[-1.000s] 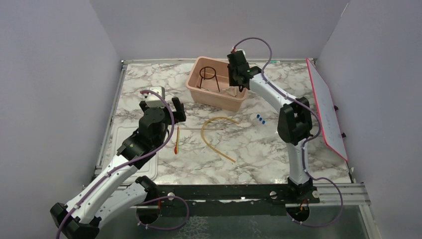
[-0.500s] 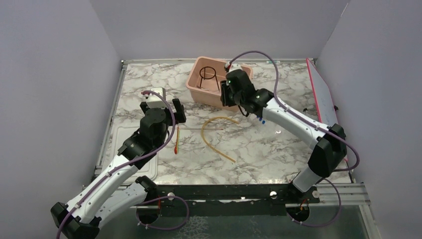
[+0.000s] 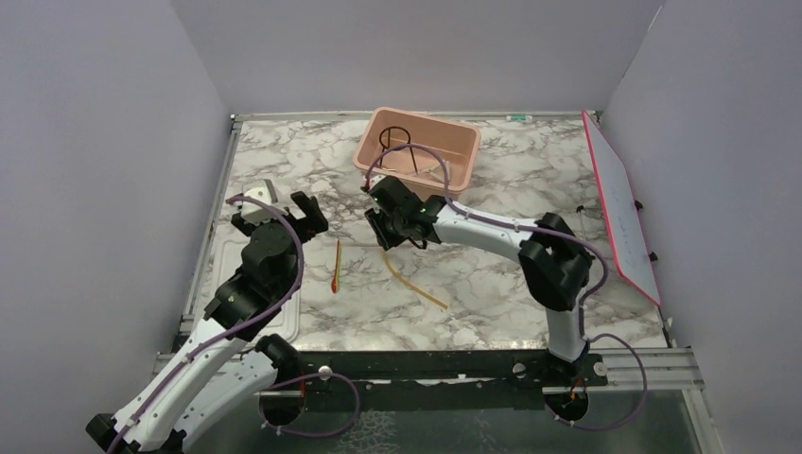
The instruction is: Organize the chemistry lab equipment
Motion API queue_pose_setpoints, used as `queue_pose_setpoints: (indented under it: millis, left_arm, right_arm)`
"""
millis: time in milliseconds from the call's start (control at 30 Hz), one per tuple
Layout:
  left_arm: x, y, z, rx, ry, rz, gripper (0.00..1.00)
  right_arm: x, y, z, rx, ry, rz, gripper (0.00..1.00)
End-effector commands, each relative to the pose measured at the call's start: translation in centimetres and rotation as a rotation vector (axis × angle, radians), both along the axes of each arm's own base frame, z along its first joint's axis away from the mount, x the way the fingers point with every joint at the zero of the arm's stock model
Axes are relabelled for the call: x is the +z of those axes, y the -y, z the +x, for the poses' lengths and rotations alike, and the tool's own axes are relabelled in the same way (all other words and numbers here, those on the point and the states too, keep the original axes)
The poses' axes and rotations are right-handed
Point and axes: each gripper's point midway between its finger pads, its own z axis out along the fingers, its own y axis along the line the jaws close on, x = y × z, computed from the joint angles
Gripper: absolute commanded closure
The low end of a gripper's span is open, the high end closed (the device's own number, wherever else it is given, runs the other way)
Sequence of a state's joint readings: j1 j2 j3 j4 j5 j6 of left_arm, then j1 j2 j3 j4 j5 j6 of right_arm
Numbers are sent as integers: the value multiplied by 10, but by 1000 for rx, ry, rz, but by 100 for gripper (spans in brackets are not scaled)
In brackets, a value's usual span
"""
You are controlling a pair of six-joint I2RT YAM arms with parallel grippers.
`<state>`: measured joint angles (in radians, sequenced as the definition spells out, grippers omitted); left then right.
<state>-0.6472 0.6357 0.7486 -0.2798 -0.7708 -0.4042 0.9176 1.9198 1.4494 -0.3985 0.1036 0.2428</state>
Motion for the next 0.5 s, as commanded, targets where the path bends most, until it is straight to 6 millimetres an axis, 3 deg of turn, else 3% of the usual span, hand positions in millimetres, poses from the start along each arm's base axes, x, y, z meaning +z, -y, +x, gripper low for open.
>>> queue_pose_setpoints:
  millis: [0, 233, 467]
  left_arm:
    - [8, -28, -9, 127, 52, -40, 11]
    - [7, -32, -11, 147, 58, -44, 11]
    - [5, -26, -8, 127, 42, -30, 11]
  right_arm:
    - [2, -40, 9, 230, 55, -4, 61]
    - [-28, -49, 21, 362, 45, -138, 60]
    - [-59, -46, 0, 472, -70, -181, 61]
